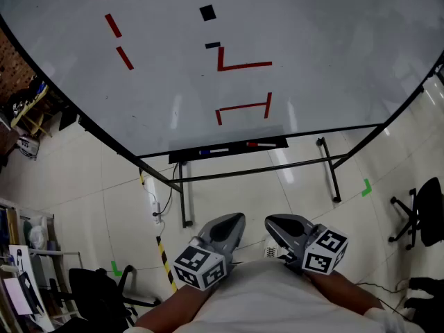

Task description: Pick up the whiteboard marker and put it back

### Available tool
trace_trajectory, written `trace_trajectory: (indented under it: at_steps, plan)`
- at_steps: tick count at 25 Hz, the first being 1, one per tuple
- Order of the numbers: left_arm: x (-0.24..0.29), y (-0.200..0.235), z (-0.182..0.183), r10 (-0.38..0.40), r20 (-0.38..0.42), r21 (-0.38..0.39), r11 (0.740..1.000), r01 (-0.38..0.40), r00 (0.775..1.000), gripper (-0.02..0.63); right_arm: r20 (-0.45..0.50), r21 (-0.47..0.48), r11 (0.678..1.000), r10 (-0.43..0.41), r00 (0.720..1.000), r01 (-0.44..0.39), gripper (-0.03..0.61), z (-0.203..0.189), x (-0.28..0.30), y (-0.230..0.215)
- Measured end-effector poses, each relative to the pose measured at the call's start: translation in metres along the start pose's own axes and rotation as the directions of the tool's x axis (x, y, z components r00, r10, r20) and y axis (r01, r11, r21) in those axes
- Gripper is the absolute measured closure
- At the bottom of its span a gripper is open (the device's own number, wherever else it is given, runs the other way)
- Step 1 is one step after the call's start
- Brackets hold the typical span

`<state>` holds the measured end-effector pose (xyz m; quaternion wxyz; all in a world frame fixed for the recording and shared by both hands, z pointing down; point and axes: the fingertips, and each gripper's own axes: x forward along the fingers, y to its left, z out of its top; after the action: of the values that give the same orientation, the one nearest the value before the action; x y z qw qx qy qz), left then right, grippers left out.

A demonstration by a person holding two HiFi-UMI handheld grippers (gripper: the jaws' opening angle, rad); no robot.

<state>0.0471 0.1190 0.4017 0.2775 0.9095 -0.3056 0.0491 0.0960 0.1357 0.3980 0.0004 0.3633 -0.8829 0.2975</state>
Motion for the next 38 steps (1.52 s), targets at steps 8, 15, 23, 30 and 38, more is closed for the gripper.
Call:
trace_trajectory:
  at_steps: [8, 15, 23, 30, 38]
  plan:
    - [0.011, -0.007, 0.003, 0.018, 0.013, 0.002, 1.000, -0.018, 1.000, 0.597, -0.006, 0.001, 1.000, 0.005, 1.000, -0.005, 0.578, 0.005, -0.012, -0.010]
    - [0.032, -0.022, 0.003, 0.041, 0.029, 0.016, 0.999, -0.042, 0.999, 0.597, -0.010, -0.013, 1.000, 0.019, 1.000, -0.019, 0.578, 0.013, -0.032, -0.027]
    - [0.057, -0.038, 0.000, 0.108, 0.056, 0.015, 0.994, -0.109, 0.993, 0.597, -0.034, -0.014, 0.998, 0.064, 0.997, -0.064, 0.578, 0.022, -0.054, -0.056]
    - [0.065, -0.047, -0.005, 0.188, 0.046, 0.020, 0.982, -0.189, 0.981, 0.597, -0.056, -0.018, 0.989, 0.145, 0.988, -0.146, 0.578, 0.025, -0.057, -0.063]
    - [0.058, -0.030, -0.004, 0.242, 0.028, 0.007, 0.970, -0.242, 0.970, 0.597, -0.072, 0.011, 0.981, 0.195, 0.978, -0.195, 0.578, 0.022, -0.039, -0.062]
